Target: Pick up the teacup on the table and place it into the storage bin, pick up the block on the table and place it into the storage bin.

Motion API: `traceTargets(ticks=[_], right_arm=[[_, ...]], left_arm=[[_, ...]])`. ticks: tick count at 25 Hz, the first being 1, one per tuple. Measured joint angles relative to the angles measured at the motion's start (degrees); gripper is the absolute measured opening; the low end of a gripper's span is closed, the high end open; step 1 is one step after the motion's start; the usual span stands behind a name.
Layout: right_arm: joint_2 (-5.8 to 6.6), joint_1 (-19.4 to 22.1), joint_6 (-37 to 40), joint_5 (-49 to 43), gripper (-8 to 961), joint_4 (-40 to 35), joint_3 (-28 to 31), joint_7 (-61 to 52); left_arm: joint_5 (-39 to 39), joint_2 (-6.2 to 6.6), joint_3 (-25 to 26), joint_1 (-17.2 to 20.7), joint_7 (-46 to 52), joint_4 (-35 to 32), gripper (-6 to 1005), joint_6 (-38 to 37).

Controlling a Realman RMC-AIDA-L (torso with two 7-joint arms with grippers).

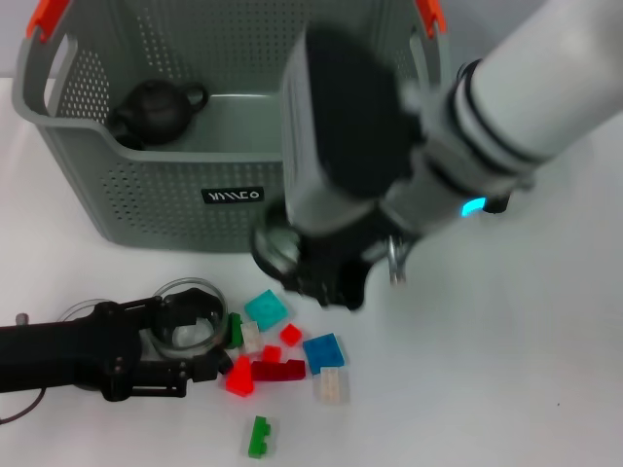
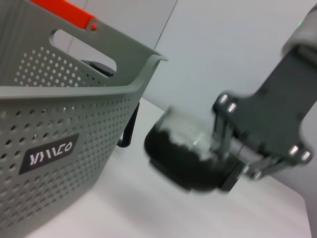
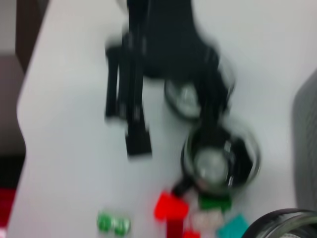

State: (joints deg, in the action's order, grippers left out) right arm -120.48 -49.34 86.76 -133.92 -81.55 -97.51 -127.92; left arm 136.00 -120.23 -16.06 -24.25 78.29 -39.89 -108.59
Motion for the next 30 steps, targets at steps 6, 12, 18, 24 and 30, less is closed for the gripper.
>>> traceTargets(ticks=[6,12,18,24,30], right_arm=[[0.1,-2.33,1.85,4.29,55,-4.48,12.29,0.16],[0.15,-6.09,-1.58,3.3,55,-3.15,23.32,0.75],[0.39,-9.85,-7.59,-0.31,54,6.15,30.65,0.97],[2.13,-13.16,-15.52,-1.77,54,21.94,32.49,2.88],[3.12,-15.28,-22.32,-1.56,55,34.18,34.16,6.04]], left_arm=[[0.07,0.15,-0.03,-0.25,-0.4,-0.01,919,-0.4],[0.06,0.26,-0.08,-0.59,-0.42,-0.01,919,-0.85],[0.05,0.43,-0.47,-1.63,-0.43,0.13,919,-1.21],[0.05,0.57,-1.95,-2.74,-0.42,0.3,920,-1.22],[0.07,0.77,-3.1,-3.59,-0.14,0.22,919,-1.24]])
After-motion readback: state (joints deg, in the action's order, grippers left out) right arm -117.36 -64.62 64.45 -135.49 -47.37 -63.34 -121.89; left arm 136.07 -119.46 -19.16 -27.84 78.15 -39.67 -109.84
